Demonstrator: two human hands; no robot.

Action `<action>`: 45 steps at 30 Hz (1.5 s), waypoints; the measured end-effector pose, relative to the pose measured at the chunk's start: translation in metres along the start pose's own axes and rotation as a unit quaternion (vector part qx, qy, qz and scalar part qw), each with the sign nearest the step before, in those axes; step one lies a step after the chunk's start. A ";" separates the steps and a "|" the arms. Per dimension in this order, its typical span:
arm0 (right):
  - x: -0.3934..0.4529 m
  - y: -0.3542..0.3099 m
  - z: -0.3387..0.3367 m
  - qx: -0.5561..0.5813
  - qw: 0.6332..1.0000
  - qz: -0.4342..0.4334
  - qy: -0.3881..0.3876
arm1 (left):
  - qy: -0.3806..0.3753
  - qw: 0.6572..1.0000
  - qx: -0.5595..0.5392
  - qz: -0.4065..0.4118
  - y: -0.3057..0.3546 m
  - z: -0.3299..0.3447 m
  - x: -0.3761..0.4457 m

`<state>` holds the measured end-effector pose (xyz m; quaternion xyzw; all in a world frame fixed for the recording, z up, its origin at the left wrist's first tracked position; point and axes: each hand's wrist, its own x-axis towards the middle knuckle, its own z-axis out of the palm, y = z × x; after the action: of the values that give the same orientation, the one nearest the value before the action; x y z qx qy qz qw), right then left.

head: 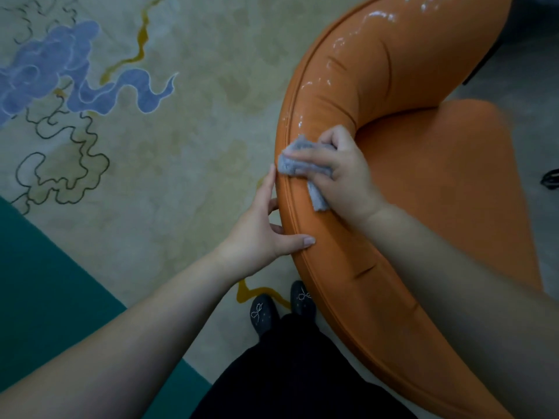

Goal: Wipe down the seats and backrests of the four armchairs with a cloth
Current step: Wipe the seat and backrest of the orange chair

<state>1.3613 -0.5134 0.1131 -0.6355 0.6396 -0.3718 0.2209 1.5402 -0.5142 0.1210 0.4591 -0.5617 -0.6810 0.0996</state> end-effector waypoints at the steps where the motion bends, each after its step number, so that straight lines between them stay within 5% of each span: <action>1: -0.013 -0.001 0.000 0.016 1.000 -0.007 -0.003 | -0.002 1.000 0.005 0.002 0.002 0.000 0.000; 7: 0.004 0.005 -0.005 -0.007 0.998 -0.035 -0.054 | -0.009 1.000 0.005 0.003 0.000 -0.001 0.004; 18: -0.035 0.004 -0.010 0.051 0.998 0.010 -0.029 | -0.037 0.996 -0.067 -0.038 -0.003 -0.002 0.002; 31: -0.037 -0.009 -0.021 0.019 0.985 -0.038 -0.170 | -0.028 0.997 -0.065 -0.035 -0.006 -0.002 0.004; 36: 0.008 -0.007 -0.019 -0.022 0.998 0.017 -0.064 | -0.033 0.996 -0.066 -0.043 -0.004 -0.003 0.004; 41: -0.008 -0.008 -0.017 -0.018 0.988 -0.089 -0.125 | -0.025 0.998 -0.054 -0.034 -0.003 -0.004 0.003; 45: -0.001 0.004 -0.013 0.002 0.998 -0.025 -0.061 | -0.016 0.999 -0.034 -0.031 0.001 -0.004 0.003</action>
<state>1.3490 -0.5106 0.1176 -0.6727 0.6077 -0.3389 0.2517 1.5409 -0.5190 0.1211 0.4618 -0.5255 -0.7095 0.0851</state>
